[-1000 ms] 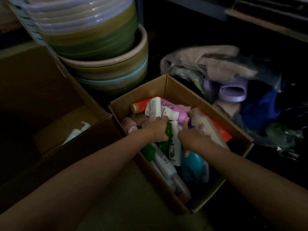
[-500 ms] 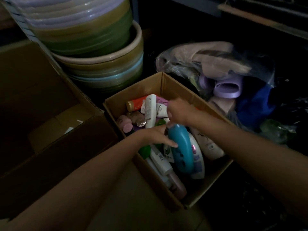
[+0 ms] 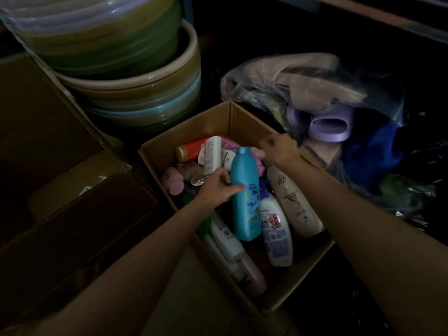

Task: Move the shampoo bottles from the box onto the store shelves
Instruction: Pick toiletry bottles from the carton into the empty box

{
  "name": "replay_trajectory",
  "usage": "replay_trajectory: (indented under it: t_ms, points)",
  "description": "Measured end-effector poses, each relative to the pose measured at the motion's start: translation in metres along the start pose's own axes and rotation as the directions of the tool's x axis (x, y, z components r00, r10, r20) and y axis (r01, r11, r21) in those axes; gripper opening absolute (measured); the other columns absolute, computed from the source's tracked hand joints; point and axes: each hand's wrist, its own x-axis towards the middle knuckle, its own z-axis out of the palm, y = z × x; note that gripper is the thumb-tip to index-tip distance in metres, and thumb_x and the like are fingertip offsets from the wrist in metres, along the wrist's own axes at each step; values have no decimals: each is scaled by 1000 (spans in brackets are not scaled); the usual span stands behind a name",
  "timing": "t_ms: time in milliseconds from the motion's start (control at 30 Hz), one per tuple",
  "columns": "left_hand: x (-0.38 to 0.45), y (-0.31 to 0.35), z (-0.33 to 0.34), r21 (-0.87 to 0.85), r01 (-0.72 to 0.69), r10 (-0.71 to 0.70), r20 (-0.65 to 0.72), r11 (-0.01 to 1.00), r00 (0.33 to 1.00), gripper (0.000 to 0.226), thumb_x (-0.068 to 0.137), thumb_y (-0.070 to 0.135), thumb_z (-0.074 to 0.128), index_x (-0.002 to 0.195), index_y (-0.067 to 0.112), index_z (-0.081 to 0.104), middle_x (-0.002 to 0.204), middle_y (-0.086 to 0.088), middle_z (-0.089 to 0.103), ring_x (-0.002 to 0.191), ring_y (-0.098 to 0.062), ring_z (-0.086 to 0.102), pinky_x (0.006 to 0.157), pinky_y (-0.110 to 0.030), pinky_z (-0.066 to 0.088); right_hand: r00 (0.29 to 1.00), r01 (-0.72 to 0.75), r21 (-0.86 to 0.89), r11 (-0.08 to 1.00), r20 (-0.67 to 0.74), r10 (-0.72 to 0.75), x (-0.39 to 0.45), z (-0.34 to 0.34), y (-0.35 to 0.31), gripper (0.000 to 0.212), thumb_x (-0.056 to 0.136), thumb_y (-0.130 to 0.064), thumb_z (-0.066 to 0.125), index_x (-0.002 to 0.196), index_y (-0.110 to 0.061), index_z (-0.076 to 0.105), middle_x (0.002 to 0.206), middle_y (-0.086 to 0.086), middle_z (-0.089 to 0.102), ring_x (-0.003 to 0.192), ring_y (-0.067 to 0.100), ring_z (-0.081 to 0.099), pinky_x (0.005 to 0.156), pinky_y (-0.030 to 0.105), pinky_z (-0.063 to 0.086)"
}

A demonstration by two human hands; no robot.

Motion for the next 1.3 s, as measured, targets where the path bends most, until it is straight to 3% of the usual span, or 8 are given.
replay_trajectory:
  t_ms: [100, 200, 567, 867, 1000, 1133, 1200, 1300]
  points:
    - [3, 2, 8, 71, 76, -72, -54, 995, 996, 23, 80, 15, 70, 79, 16, 47, 86, -8, 58, 91, -28, 60, 78, -44, 55, 974, -130, -229, 965, 152, 167, -1, 12, 24, 60, 80, -36, 58, 135, -20, 41, 143, 13, 37, 130, 38, 33, 105, 46, 31]
    - [-6, 0, 28, -45, 186, -187, -10, 981, 982, 50, 76, 19, 75, 107, 17, 36, 102, -4, 54, 93, -22, 58, 74, -35, 53, 942, -220, -218, 951, 206, 265, -10, 14, 40, 85, 70, -37, 74, 141, -17, 31, 143, 14, 34, 131, 37, 33, 107, 48, 33]
    - [-34, 20, 49, 266, -188, 188, 24, 945, 982, 75, 69, 21, 81, 129, 15, 36, 116, -3, 59, 107, -23, 58, 90, -36, 48, 980, -117, -126, 985, 144, 135, -38, 7, 45, 53, 90, -35, 55, 132, -4, 47, 136, 22, 48, 127, 34, 46, 100, 37, 40]
    - [-58, 174, -73, 405, -534, 625, -130, 742, 769, 82, 50, 38, 84, 116, 15, 41, 108, 1, 59, 103, -21, 61, 87, -38, 51, 933, 302, -38, 953, -193, -304, -46, -87, -92, 51, 83, -41, 65, 106, 5, 59, 102, 23, 61, 97, 32, 60, 71, 37, 40]
    - [-99, 225, -169, 393, -665, 769, -234, 635, 595, 87, 54, 47, 75, 123, 4, 42, 116, -1, 61, 101, -6, 63, 83, -24, 54, 816, 513, 167, 842, -399, -418, -61, -125, -186, 61, 73, -49, 69, 117, -7, 59, 118, 13, 63, 110, 27, 58, 87, 38, 47]
    - [-126, 220, -269, 565, -520, 763, -400, 641, 507, 82, 55, 53, 73, 118, 13, 39, 117, 3, 58, 102, -4, 61, 87, -28, 53, 679, 718, 345, 605, -542, -496, -86, -117, -279, 66, 67, -51, 65, 119, -11, 54, 121, 3, 61, 114, 16, 56, 93, 31, 47]
    - [-132, 205, -304, 639, -297, 666, -470, 709, 579, 93, 48, 56, 75, 124, 17, 39, 122, -2, 58, 108, -18, 60, 91, -40, 51, 626, 774, 319, 547, -512, -588, -97, -97, -316, 50, 76, -40, 69, 114, -16, 47, 112, -3, 57, 104, 5, 50, 86, 20, 43]
    - [-125, 162, -332, 736, 108, 426, -498, 669, 755, 88, 63, 36, 82, 135, 16, 35, 128, -6, 54, 116, -29, 54, 89, -35, 45, 614, 783, 287, 552, -213, -760, -111, -50, -350, 55, 75, -30, 73, 108, -21, 31, 101, -3, 50, 92, 13, 50, 76, 29, 43]
